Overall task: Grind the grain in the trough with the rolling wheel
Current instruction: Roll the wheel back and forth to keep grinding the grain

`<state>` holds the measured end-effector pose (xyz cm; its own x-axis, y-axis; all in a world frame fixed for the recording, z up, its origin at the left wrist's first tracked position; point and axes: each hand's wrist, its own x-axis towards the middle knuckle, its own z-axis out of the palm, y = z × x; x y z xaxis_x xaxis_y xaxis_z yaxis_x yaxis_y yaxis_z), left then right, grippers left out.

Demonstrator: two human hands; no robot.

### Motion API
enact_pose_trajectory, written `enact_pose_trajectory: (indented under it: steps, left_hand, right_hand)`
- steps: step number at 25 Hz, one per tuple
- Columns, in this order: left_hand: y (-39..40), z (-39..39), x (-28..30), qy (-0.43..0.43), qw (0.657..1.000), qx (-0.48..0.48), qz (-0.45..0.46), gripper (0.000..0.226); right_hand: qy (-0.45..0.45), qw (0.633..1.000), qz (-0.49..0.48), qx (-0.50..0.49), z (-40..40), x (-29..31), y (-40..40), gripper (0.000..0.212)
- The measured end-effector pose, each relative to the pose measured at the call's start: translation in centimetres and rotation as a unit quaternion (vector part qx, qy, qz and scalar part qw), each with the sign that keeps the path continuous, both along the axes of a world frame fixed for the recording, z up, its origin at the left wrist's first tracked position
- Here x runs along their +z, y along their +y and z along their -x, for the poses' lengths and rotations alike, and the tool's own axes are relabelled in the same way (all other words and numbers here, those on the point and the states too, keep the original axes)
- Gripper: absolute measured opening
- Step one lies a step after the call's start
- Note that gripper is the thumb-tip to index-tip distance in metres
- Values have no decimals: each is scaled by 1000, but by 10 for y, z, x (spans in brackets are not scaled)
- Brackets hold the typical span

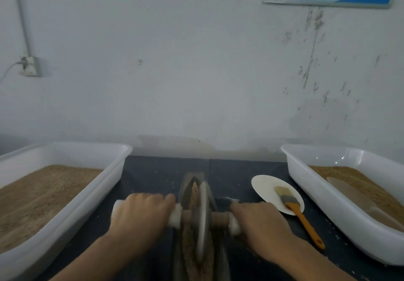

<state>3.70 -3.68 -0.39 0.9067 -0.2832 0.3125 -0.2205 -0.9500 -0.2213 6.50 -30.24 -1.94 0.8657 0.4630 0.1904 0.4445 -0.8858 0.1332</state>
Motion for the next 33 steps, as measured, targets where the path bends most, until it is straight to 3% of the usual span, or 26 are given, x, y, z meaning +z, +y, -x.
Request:
enact_pose_trajectory:
  steps: [2, 5, 8, 11, 13, 17, 22, 26, 30, 33]
  left_hand:
    - [-2, -40, 9, -25, 999, 25, -14, 27]
    - [-8, -62, 16, -51, 998, 35, -33, 21]
    - [-6, -19, 9, -7, 1000, 10, -4, 31]
    - [0, 39, -5, 26, 999, -11, 44, 31]
    - [4, 58, -6, 27, 999, 3, 30, 27]
    - [1, 21, -1, 5, 1000, 2, -4, 25]
    - [-9, -50, 13, -43, 997, 65, -14, 13]
    - [-3, -2, 3, -32, 999, 10, -5, 31]
    - [6, 63, -8, -104, 985, -139, 14, 46]
    - [6, 52, -3, -65, 993, -94, -32, 48]
  right_hand:
    - [-62, 998, -11, -22, -32, 4, 11, 20]
    - [-63, 996, -34, -47, -55, 5, 18, 21]
    - [-58, 998, -27, 3, -18, 1, 3, 25]
    - [-152, 983, -37, 95, 38, -6, -11, 24]
    - [-187, 979, -61, 61, 57, 0, -14, 12]
    - [-79, 996, 25, 33, 27, -4, -2, 26]
    - [-103, 993, 8, -52, -51, 24, 28, 21]
    - [-54, 999, 5, 1, -6, 4, 6, 26]
    - [-88, 994, -17, 66, 68, -1, -18, 38]
    - [-40, 998, 19, 40, 59, 9, -10, 31]
